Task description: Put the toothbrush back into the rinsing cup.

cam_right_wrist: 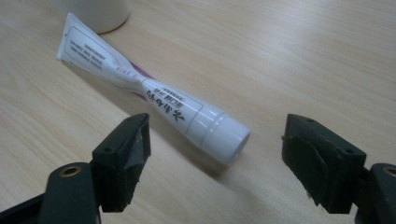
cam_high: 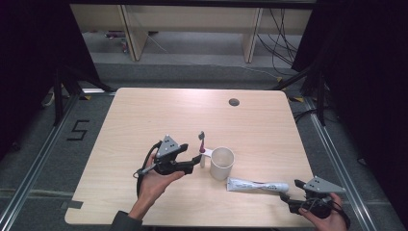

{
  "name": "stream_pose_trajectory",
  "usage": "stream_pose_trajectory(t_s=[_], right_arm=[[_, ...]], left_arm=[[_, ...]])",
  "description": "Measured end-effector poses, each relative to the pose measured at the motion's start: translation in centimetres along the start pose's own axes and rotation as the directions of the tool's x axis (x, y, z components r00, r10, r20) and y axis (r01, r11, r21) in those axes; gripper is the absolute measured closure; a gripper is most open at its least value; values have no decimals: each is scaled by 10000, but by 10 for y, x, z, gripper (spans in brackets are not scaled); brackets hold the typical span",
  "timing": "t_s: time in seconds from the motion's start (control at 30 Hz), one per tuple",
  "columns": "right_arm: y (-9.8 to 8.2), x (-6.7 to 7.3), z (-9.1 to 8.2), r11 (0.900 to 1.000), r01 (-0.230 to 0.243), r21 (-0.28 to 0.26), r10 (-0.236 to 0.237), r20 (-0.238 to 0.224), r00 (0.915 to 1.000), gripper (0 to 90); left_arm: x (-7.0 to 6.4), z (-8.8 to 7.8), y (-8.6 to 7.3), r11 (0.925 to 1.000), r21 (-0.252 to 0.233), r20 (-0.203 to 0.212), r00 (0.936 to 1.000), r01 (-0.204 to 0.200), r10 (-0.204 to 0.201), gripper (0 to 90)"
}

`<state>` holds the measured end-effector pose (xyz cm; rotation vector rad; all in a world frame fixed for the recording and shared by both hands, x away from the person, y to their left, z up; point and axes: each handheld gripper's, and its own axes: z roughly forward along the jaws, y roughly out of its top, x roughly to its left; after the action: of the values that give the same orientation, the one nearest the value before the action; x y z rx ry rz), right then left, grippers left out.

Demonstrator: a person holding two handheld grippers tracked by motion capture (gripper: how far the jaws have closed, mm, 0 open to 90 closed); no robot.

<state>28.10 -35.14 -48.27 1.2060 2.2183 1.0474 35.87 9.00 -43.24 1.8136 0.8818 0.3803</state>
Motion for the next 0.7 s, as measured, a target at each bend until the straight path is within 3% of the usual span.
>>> stream_pose_trajectory(t_s=[0.4,0.47,0.57,0.63,0.7], right_arm=[[1,1,1,10000,95,25,-95,-72,9999,249],[0,4,0,9995,-279,171,281,-106,9995,250],[0,3,0,9996,-244,139,246,-125,9996,251],[0,0,1,9998,173,-74,-173,32,9998,251],[0,0,1,9999,119,-16,-118,58,9999,251]], left_arm=[[1,-23,-22,9987,519,-73,10000,-11,15,322],[2,-26,-25,9982,602,-178,9998,3,8,322],[2,-30,-29,9977,676,-209,9998,8,7,320],[3,-32,-31,9978,664,-178,9998,17,-5,320],[3,-33,-32,9977,683,-220,9998,29,-14,320]])
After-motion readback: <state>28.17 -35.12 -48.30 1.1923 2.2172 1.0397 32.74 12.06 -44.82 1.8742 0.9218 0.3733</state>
